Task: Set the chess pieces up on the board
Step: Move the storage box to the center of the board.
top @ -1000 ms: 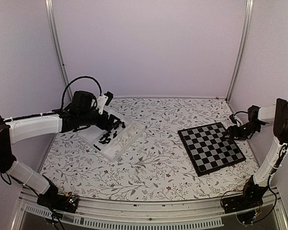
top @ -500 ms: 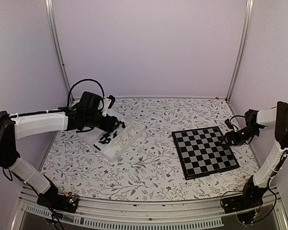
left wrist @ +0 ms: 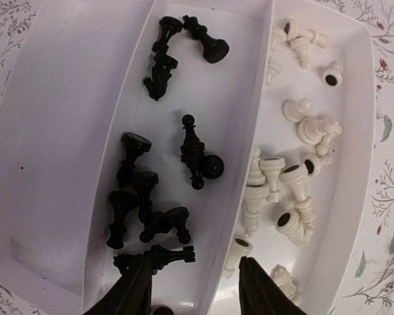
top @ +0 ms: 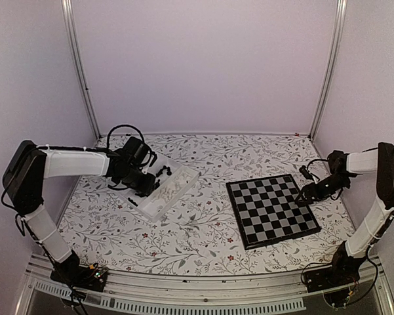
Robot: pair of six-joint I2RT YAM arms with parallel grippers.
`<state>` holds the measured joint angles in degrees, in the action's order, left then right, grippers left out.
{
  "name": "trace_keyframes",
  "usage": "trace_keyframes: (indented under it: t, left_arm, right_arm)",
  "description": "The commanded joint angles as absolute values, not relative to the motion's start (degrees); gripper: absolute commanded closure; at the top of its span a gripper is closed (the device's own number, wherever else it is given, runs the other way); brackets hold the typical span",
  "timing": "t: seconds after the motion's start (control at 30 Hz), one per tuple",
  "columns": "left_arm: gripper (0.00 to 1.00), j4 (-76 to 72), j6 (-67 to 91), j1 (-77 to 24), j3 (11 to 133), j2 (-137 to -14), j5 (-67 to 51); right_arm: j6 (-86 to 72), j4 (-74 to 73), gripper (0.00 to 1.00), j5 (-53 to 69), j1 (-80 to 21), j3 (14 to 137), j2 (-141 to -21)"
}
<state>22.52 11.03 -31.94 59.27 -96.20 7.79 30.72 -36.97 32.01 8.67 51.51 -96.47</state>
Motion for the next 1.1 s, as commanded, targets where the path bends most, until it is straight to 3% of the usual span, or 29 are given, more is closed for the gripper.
trace_keyframes:
  t: [0.0, 0.7, 1.07]
  left_arm:
    - [0.56, 26.4, 10.7, -31.5, 61.7, -97.6, 6.1]
    - [0.55, 29.5, 15.4, -33.0, 56.3, -98.3, 2.5]
    - [0.59, 30.4, 22.1, -42.3, 52.0, -94.9, 0.8]
  right_arm:
    - [30.3, -35.6, 0.24, 32.3, 8.4, 49.8, -91.7]
    - [30.2, -32.8, 0.25, 32.8, 8.4, 49.0, -90.5]
    - [31.0, -32.7, 0.25, 33.1, 8.4, 48.7, -90.0]
